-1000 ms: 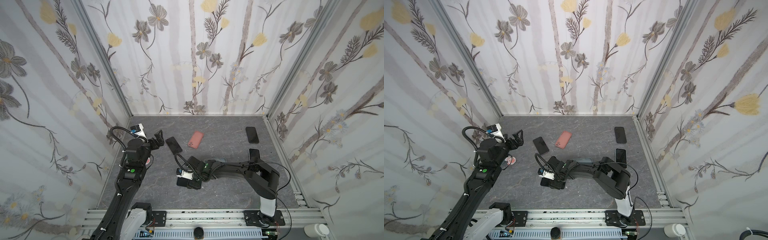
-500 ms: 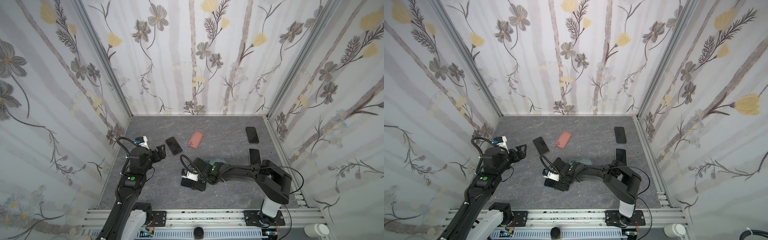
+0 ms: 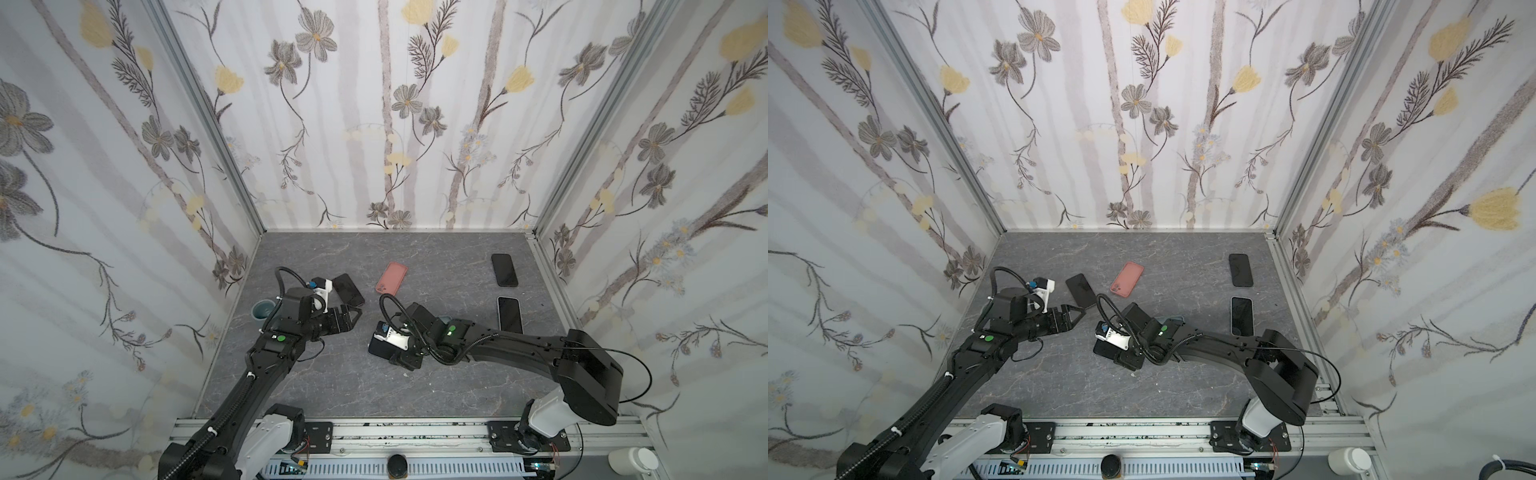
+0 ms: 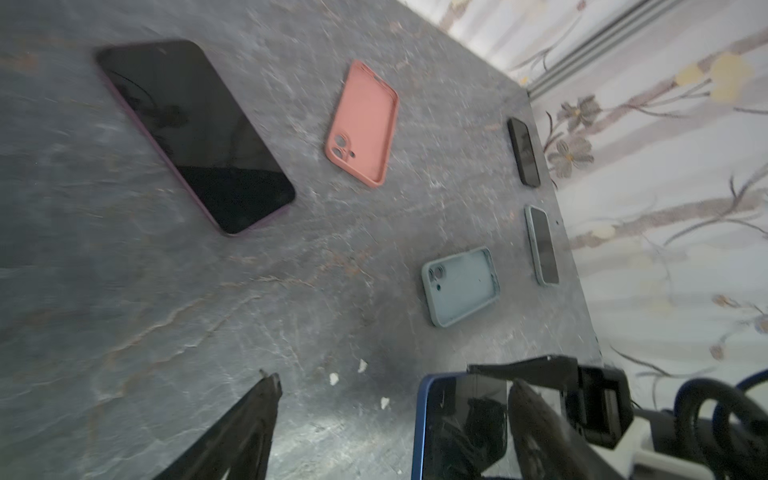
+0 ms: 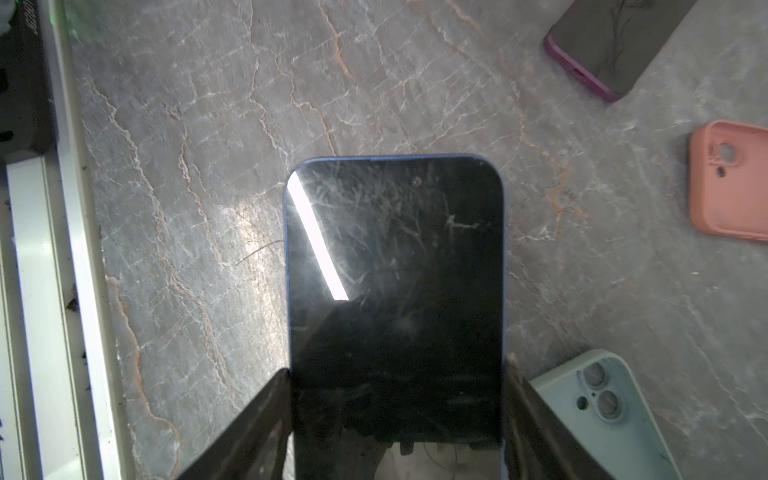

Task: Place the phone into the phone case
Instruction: 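Carry the phone toward the pale blue case while the left gripper moves toward centre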

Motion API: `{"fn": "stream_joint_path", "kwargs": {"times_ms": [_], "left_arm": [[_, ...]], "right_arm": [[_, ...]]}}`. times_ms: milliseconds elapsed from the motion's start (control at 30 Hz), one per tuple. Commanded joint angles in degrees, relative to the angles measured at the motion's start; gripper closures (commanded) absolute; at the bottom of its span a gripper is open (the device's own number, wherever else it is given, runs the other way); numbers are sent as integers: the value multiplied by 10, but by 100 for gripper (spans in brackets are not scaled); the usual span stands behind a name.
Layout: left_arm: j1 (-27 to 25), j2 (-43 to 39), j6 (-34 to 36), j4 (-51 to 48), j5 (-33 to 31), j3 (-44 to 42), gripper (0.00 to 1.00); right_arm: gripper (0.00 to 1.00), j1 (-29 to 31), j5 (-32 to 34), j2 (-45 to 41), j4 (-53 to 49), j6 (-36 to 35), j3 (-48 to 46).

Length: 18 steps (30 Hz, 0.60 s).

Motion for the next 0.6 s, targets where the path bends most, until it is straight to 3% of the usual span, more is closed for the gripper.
{"fn": "stream_joint_path", "kwargs": {"times_ms": [0,167,333,567], "left_arm": [[-29,21,-12,35,50,7,15],[-46,50,-24,55,81,12,25],[-53,60,-36,81,119,9,43],[-61,67,-36,77,137,12,60]], "right_arm": [[43,-5,-19,-22,39,10,-7],[43,-15,-27,-49,49,11,-16],[43,-21,-32,-65,50,9,-18],[42,-25,-32,-76,56,9,-20]]}}
